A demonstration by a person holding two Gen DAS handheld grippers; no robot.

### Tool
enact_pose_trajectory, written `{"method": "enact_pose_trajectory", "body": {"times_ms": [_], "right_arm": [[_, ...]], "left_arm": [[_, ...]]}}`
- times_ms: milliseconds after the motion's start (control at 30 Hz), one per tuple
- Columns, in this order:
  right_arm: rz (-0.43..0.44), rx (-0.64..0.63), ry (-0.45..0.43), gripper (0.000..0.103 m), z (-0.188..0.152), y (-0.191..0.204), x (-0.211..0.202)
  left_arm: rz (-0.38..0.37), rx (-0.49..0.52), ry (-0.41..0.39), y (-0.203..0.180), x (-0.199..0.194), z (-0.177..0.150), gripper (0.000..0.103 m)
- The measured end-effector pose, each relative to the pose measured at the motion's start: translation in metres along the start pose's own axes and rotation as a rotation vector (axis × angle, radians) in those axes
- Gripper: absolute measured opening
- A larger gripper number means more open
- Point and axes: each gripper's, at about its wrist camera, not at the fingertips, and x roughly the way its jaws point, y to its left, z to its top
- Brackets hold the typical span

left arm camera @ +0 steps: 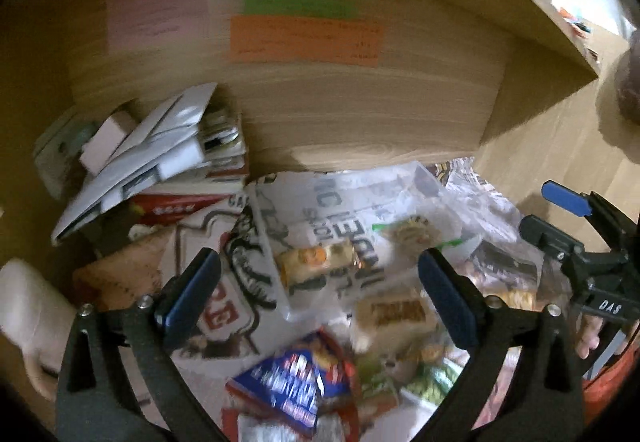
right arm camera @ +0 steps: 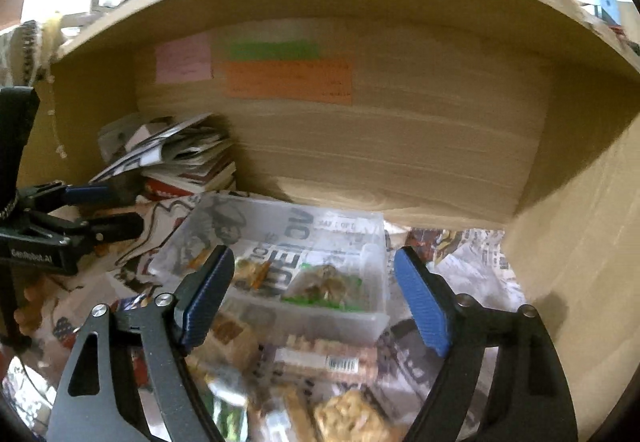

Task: Organize snacks
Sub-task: 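Drop cookie bag into clear box with right tool while left tool drops cake in, then grasp long bar packet with right tool while left tool grasps red chip packet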

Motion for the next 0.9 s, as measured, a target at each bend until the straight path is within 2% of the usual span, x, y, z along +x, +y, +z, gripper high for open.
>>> {"method": "enact_pose_trajectory", "body": {"times_ms": [200,367,400,633,767,900], "right_arm": [[0.021,0.029,0.014,0.08,-0.029,0.004,-0.019],[0.031,0.044,0.053,0.08,-0.055,0.009,-0.027],[0.034,0.05,0.064,0.08,-0.061,0.01,-0.027],[0.058,0.092,0.137,0.079,-0.098,0.014,-0.027],[0.075,0.103,0.178,0.063,-0.112,0.016,-0.022],[0.065,0.106,0.216,0.059,-0.119,0.012,-0.011]], "left_arm": [[0.045,0.012,0.025,0.01,-0.019,-0.041,0.102],[0.055,-0.008,0.079,0.02,-0.024,-0.078,0.102],[0.066,-0.025,0.111,0.022,-0.023,-0.085,0.102],[0.041,-0.075,0.188,0.026,-0.015,-0.128,0.102],[0.043,-0.067,0.214,0.023,-0.009,-0.146,0.102],[0.04,-0.068,0.246,0.021,0.0,-0.156,0.102]]}}
